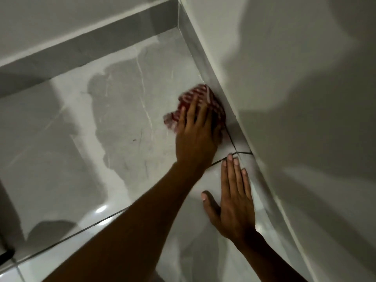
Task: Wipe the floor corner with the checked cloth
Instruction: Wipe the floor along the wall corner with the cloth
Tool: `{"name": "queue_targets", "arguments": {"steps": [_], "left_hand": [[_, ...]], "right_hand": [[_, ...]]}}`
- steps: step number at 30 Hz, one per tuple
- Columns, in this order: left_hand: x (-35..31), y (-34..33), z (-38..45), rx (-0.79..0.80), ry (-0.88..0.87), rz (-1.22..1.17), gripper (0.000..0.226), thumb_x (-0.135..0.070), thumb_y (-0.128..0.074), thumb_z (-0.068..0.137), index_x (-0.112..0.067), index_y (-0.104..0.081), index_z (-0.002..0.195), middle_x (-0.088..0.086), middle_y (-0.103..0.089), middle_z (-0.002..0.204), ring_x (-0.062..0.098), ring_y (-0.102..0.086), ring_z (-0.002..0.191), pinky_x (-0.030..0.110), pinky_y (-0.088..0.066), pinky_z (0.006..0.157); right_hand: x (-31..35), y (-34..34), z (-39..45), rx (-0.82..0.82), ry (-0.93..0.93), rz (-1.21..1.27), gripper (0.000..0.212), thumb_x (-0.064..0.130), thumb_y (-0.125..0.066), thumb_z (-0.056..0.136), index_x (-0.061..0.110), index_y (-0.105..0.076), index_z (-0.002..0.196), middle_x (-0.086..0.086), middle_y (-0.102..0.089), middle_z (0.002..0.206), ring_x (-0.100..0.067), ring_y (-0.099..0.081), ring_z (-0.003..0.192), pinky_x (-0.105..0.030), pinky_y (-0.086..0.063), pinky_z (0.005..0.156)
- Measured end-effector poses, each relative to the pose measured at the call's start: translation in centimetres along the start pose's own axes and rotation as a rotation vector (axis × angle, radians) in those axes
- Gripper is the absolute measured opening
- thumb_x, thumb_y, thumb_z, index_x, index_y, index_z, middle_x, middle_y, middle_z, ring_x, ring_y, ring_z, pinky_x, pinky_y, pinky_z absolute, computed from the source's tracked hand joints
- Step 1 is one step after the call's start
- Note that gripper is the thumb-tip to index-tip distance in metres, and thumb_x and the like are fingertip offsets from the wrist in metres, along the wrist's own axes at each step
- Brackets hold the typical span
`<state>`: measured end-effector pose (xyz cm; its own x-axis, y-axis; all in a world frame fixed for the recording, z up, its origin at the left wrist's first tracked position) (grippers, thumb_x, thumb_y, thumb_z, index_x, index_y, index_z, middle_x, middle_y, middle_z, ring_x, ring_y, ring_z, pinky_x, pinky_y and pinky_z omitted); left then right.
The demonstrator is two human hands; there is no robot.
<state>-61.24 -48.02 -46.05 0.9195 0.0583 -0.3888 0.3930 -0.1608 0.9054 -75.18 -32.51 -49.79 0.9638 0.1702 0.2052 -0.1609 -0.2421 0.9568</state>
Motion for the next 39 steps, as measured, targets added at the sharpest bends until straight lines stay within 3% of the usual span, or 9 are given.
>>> {"name": "queue_targets", "arguments": {"steps": [4,10,13,17,21,24,29,35,39], "left_hand": [[1.3,0.8,5.8,-0.038,0.188,-0.032,0.07,-0.041,-0.045,0.107,-0.01,-0.028,0.167,0.011,-0.023,0.179,0.035,-0.006,0.167,0.056,-0.004,0.137],[-2.1,-1.9,-3.7,0.041,0.008,-0.1,0.051,-0.035,-0.037,0.113,-0.015,-0.048,0.159,0.006,-0.037,0.174,0.028,-0.009,0.168,0.054,-0.004,0.137],[-0.9,-1.1,0.1,0.011,0.086,-0.1,0.052,-0.035,-0.038,0.112,-0.014,-0.048,0.158,0.007,-0.036,0.174,0.031,-0.009,0.168,0.054,-0.004,0.137],[1.2,0.9,5.6,-0.014,0.228,-0.129,0.069,-0.035,-0.05,0.105,-0.011,-0.03,0.167,0.008,-0.024,0.178,0.032,-0.004,0.168,0.056,-0.002,0.137],[-0.4,1.0,1.7,0.007,0.127,-0.153,0.058,-0.03,-0.048,0.108,-0.013,-0.04,0.163,0.006,-0.03,0.176,0.03,-0.006,0.168,0.054,-0.005,0.137],[-0.1,1.1,0.9,0.068,0.053,-0.115,0.06,-0.031,-0.047,0.109,-0.016,-0.036,0.165,0.004,-0.026,0.178,0.027,-0.004,0.169,0.051,-0.005,0.137],[2.9,2.9,8.0,0.05,0.154,-0.097,0.064,-0.031,-0.051,0.107,-0.012,-0.035,0.165,0.008,-0.026,0.178,0.031,-0.007,0.168,0.053,-0.004,0.137],[-0.3,1.3,-0.7,0.062,-0.028,-0.172,0.054,-0.024,-0.05,0.108,-0.016,-0.046,0.161,0.005,-0.032,0.176,0.029,-0.01,0.168,0.051,-0.002,0.138],[1.2,1.4,3.2,0.086,0.046,-0.135,0.058,-0.032,-0.045,0.109,-0.014,-0.037,0.164,0.006,-0.025,0.178,0.028,-0.003,0.168,0.052,-0.001,0.137]], "right_hand": [[-0.3,-0.7,0.0,0.011,-0.01,0.007,0.095,0.073,-0.026,0.108,0.014,-0.003,0.178,-0.005,0.001,0.19,-0.024,-0.004,0.177,-0.041,-0.001,0.144],[-0.1,-0.2,-0.3,-0.015,0.013,-0.018,0.095,0.071,-0.027,0.109,0.001,-0.021,0.174,-0.019,-0.016,0.186,-0.032,-0.015,0.175,-0.054,-0.021,0.142],[-0.1,-0.3,-0.2,-0.002,0.016,-0.023,0.095,0.07,-0.03,0.109,0.005,-0.012,0.176,-0.014,-0.008,0.189,-0.029,-0.008,0.176,-0.048,-0.009,0.144],[-0.3,-0.6,-0.1,-0.002,0.001,-0.054,0.096,0.072,-0.029,0.108,0.01,-0.006,0.178,-0.009,-0.002,0.19,-0.027,-0.004,0.177,-0.043,0.0,0.144],[-0.2,-0.3,-0.3,-0.003,0.001,-0.042,0.095,0.071,-0.03,0.109,0.009,-0.008,0.178,-0.008,-0.003,0.19,-0.027,-0.006,0.177,-0.042,-0.001,0.144],[-0.2,-0.3,-0.2,0.0,0.003,-0.022,0.095,0.071,-0.03,0.109,0.009,-0.008,0.178,-0.008,-0.003,0.19,-0.027,-0.006,0.177,-0.043,-0.005,0.144],[-0.4,-0.6,-0.2,-0.033,0.017,-0.02,0.096,0.07,-0.033,0.108,0.009,-0.009,0.178,-0.008,-0.004,0.19,-0.028,-0.007,0.177,-0.043,-0.003,0.144],[-0.2,-0.4,-0.3,-0.026,0.02,-0.014,0.095,0.07,-0.032,0.108,0.008,-0.01,0.177,-0.009,-0.005,0.19,-0.028,-0.008,0.176,-0.045,-0.007,0.144],[-0.5,-0.8,-0.4,-0.012,-0.001,-0.023,0.097,0.072,-0.031,0.107,0.01,-0.008,0.178,-0.008,-0.004,0.19,-0.027,-0.007,0.177,-0.042,-0.001,0.144]]}}
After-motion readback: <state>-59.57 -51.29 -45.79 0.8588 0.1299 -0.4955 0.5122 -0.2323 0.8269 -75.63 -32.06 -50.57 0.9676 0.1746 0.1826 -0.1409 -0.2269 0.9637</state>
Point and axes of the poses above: each hand's wrist, its own z-axis towards the middle knuckle, its own y-axis out of the back of the hand, x = y × z, the point moved 7 cm from there along z, towards the middle knuckle
